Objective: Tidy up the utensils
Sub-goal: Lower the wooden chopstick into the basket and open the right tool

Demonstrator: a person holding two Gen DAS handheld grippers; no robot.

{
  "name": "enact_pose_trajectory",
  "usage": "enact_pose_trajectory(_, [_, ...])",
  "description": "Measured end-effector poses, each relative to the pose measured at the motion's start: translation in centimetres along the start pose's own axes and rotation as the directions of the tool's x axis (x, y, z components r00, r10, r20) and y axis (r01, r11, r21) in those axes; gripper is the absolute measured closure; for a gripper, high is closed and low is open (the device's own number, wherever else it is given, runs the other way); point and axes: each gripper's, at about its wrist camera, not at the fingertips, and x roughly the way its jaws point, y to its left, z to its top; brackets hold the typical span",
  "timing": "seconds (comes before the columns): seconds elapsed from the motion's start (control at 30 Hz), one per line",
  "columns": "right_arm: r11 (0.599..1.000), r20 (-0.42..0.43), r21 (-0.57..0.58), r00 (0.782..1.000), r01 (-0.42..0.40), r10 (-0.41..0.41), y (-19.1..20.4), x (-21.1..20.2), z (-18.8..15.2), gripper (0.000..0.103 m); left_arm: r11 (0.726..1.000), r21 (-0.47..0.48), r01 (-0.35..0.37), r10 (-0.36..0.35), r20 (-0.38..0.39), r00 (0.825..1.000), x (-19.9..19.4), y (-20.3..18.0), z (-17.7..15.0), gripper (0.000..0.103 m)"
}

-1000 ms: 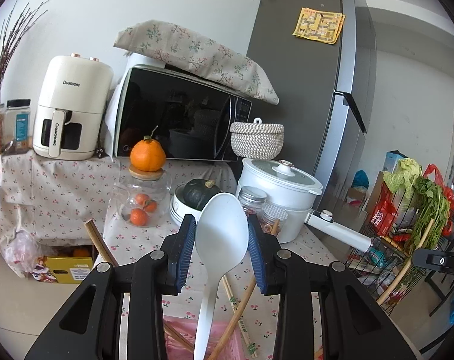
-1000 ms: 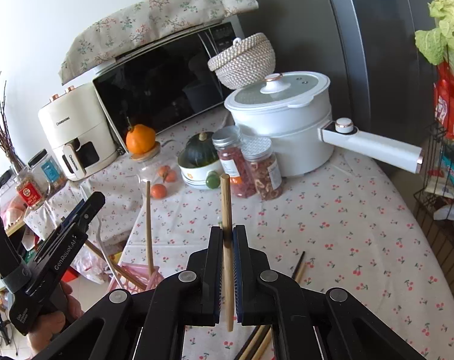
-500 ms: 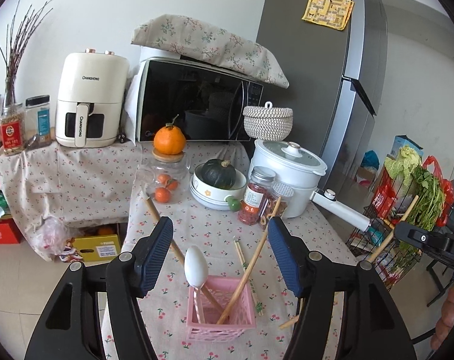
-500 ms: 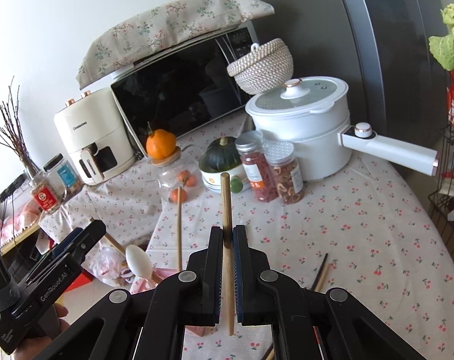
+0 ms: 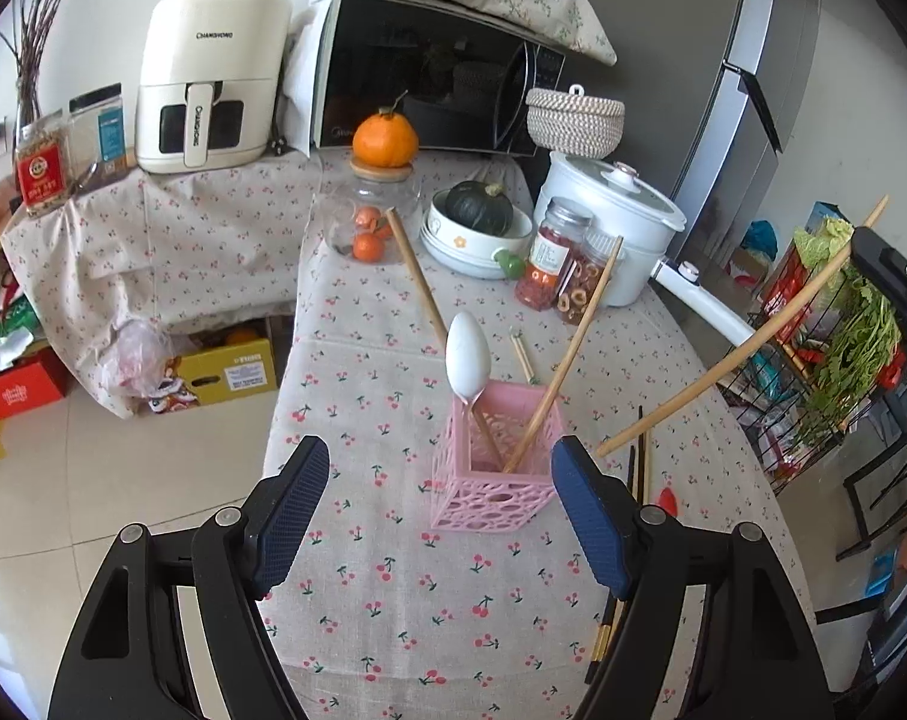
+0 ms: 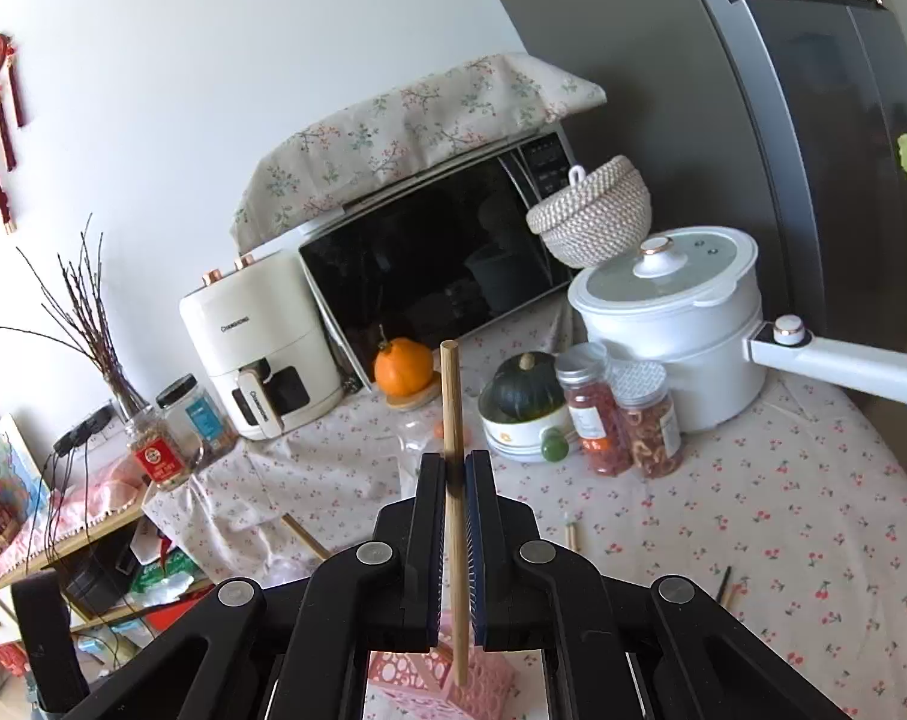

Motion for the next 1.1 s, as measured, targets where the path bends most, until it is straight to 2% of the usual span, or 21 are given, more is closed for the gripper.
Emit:
enact_pose_trajectory(0.2, [1.000,0.039,0.010,0.999,-0.018,0.018,0.9,0.7,0.0,0.098,1.000,0.011,-0.005,0.006,-0.114,0.994,1.5,1.5,-1.3,0.024])
enact_pose_trajectory(0.47, [1.000,0.012,-0.016,1.000,-0.004,0.005,2.8,3.8,-1.0,0.098,1.000,-0.007,0.002,-0.003,-0.159,0.987,1.8,2.6,-1.8,0.024])
enact_pose_trajectory(0.7, [0.995,-0.106,-0.088,0.993,0.039,-0.048,4.3,8.5,-3.5,0.098,1.000,0.006,0.019,-0.017,-0.183,0.983,2.2,2.2,-2.0,0.024])
enact_pose_trajectory(0.83, [0.995,-0.161,-0.097,0.986,0.036,-0.052,4.1,9.9,-4.5,0.096,1.000,0.012,0.028,-0.025,-0.189,0.982,2.3,1.9,-2.0,0.024])
enact_pose_trajectory(0.9, [0.994,-0.168,-0.103,0.984,0.035,-0.052,4.0,9.8,-4.5,0.092,0.999,0.013,0.045,-0.041,-0.207,0.977,2.5,1.4,-2.0,0.024])
enact_pose_trajectory(0.93, [0.995,-0.168,-0.098,0.985,0.032,-0.048,3.9,9.5,-4.5,0.086,0.999,0.017,0.051,-0.046,-0.215,0.975,2.6,1.2,-2.0,0.024])
enact_pose_trajectory(0.97, [0.996,-0.168,-0.089,0.985,0.028,-0.042,3.6,9.2,-4.4,0.073,0.998,0.020,0.055,-0.049,-0.219,0.975,2.6,0.9,-2.1,0.024])
enact_pose_trajectory(1.03, [0.997,-0.160,-0.064,0.986,0.034,-0.044,2.9,8.3,-3.9,0.058,0.997,0.033,0.074,-0.065,-0.223,0.973,2.5,0.3,-2.1,0.024])
enact_pose_trajectory(1.1, [0.998,-0.148,-0.037,0.988,0.045,-0.049,2.2,6.9,-3.2,0.056,0.995,0.054,0.084,-0.070,-0.230,0.971,2.5,-0.5,-2.3,0.024])
